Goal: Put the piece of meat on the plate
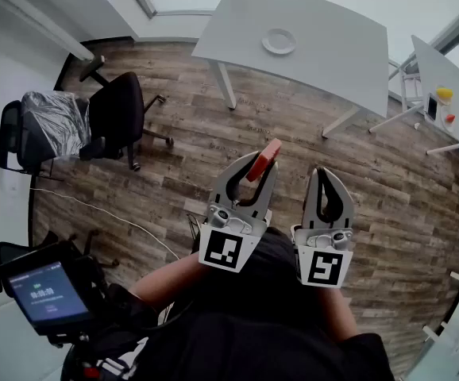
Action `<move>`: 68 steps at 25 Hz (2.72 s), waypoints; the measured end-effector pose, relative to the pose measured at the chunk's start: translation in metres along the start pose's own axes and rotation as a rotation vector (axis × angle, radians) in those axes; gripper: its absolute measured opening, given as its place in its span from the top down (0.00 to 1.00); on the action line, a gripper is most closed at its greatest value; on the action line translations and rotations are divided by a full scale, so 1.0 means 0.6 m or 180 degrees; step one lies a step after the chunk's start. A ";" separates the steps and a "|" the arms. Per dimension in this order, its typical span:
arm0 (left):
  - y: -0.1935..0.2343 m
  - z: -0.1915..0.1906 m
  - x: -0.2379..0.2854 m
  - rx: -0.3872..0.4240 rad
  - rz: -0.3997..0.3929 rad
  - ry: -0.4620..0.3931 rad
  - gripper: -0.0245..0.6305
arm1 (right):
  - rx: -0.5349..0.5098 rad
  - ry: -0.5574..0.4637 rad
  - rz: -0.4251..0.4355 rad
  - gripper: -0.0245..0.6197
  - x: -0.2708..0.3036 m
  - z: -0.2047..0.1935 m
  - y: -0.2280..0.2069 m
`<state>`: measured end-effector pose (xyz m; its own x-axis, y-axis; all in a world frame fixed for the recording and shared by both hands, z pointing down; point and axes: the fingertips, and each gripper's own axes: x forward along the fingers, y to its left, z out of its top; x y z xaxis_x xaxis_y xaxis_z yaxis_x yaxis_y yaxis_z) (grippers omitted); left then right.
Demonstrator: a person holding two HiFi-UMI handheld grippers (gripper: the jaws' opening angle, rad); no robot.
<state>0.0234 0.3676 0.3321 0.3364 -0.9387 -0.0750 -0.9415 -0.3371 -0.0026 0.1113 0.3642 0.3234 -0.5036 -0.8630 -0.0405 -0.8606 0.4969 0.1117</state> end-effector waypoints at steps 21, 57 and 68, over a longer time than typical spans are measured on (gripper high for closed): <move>0.010 -0.014 -0.016 -0.0146 0.0117 0.0069 0.82 | 0.0224 -0.0011 -0.0180 0.95 -0.032 -0.009 -0.027; 0.205 -0.065 0.380 -0.0313 -0.0444 0.0106 0.82 | -0.0001 0.0255 -0.0533 0.95 0.379 -0.073 -0.181; 0.337 -0.086 0.502 -0.0382 -0.0444 0.0269 0.82 | 0.0068 0.0253 -0.0398 0.95 0.582 -0.069 -0.194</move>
<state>-0.0643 0.0131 0.3605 0.4689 -0.8832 0.0016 -0.8778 -0.4658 0.1120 0.0386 0.0010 0.3376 -0.3853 -0.9224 0.0262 -0.9181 0.3861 0.0896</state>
